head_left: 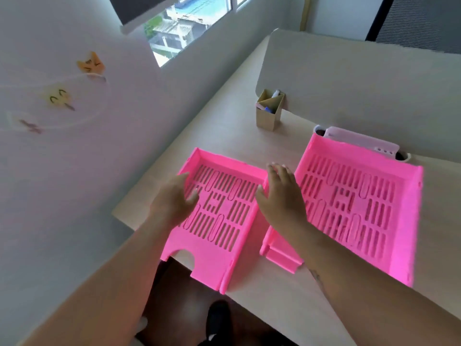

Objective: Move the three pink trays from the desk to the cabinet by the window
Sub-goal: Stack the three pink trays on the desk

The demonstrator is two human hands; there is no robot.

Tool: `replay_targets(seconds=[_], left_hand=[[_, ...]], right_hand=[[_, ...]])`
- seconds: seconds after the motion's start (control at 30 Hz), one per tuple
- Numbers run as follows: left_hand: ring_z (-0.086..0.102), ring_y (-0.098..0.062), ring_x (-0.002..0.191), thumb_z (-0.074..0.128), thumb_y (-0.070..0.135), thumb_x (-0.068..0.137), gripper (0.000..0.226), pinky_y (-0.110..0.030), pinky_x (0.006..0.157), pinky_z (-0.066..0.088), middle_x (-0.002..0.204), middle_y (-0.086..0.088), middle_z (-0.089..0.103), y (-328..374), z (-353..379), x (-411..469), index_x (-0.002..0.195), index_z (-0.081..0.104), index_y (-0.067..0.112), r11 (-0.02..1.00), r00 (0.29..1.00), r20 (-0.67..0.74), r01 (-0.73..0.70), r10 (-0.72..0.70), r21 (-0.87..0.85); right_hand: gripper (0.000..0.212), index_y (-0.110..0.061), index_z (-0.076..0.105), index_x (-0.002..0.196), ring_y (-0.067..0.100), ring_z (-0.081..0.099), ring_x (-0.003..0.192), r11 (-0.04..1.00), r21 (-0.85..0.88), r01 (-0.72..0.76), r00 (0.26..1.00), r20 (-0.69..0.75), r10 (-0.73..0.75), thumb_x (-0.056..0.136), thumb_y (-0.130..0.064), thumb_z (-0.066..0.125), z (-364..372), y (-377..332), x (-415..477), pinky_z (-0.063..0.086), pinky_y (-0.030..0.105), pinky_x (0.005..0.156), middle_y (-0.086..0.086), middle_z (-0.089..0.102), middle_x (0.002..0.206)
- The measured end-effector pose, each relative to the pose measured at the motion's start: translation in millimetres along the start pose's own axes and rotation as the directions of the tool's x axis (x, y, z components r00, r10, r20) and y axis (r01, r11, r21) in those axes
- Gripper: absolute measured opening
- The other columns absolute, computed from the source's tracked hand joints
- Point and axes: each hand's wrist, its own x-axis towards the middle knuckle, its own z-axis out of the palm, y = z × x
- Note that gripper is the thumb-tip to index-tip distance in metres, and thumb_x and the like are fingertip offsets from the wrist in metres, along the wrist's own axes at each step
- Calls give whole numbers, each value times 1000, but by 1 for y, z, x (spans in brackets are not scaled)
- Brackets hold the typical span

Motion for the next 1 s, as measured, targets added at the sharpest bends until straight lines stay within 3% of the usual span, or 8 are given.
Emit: replay_targets(seconds=[0.2,0.33,0.4,0.5,0.57,0.67,0.8,1.0], left_hand=[[54,-28,119,58,34,92,58,-43,90,47,139,-11,52,-73,-10,-10,144,40,14,988,986,67,147,-149,45],[57,-20,96,57,29,93,53,-34,75,46,131,-8,57,-105,4,-13,142,41,15,990,977,170,133,-126,-35],[57,-16,92,54,20,95,43,-33,76,49,125,-6,61,-116,13,-16,137,46,17,992,979,182,101,-86,-75],[62,-22,84,45,9,95,33,-40,74,54,109,-9,67,-129,18,-14,126,55,11,985,980,161,138,-121,-100],[62,-21,73,45,7,94,29,-40,67,57,98,-10,68,-132,10,-6,119,60,6,987,984,148,114,-96,-113],[51,-13,54,49,5,94,24,-25,47,40,79,-7,62,-126,-16,13,112,65,1,991,995,102,31,-18,-130],[55,-25,64,52,4,91,21,-27,53,41,84,-13,66,-100,-53,42,107,66,-2,988,998,26,-45,49,-146],[55,-14,60,52,8,91,18,-26,51,41,86,-10,66,-8,-63,47,102,65,5,962,988,-42,-152,146,-229]], right_hand=[[63,-1,30,151,28,26,146,970,133,-205,974,126,189,94,-14,51,53,-47,-21,21,35,119,16,31,158],[74,-11,6,158,29,34,143,871,124,-476,877,148,458,96,-7,47,82,-58,-50,44,21,96,11,10,165],[79,-15,-1,158,28,65,98,779,170,-603,796,197,573,96,0,44,95,-62,-62,46,14,51,19,40,146],[80,-22,1,158,17,49,51,656,250,-712,702,226,675,93,9,36,107,-64,-67,37,25,38,17,59,115],[76,-22,8,158,15,49,51,629,300,-717,692,194,696,93,7,35,105,-65,-62,37,23,37,19,53,136],[67,-17,16,157,12,44,45,694,333,-638,758,118,641,96,-1,37,88,-74,-45,34,21,33,17,63,109],[63,-12,25,155,6,46,52,754,376,-539,816,13,577,95,-2,38,47,-79,-9,35,18,39,18,47,148],[64,-14,24,155,8,55,60,740,483,-467,809,-104,579,94,-5,40,-32,-31,-7,43,23,45,16,43,151]])
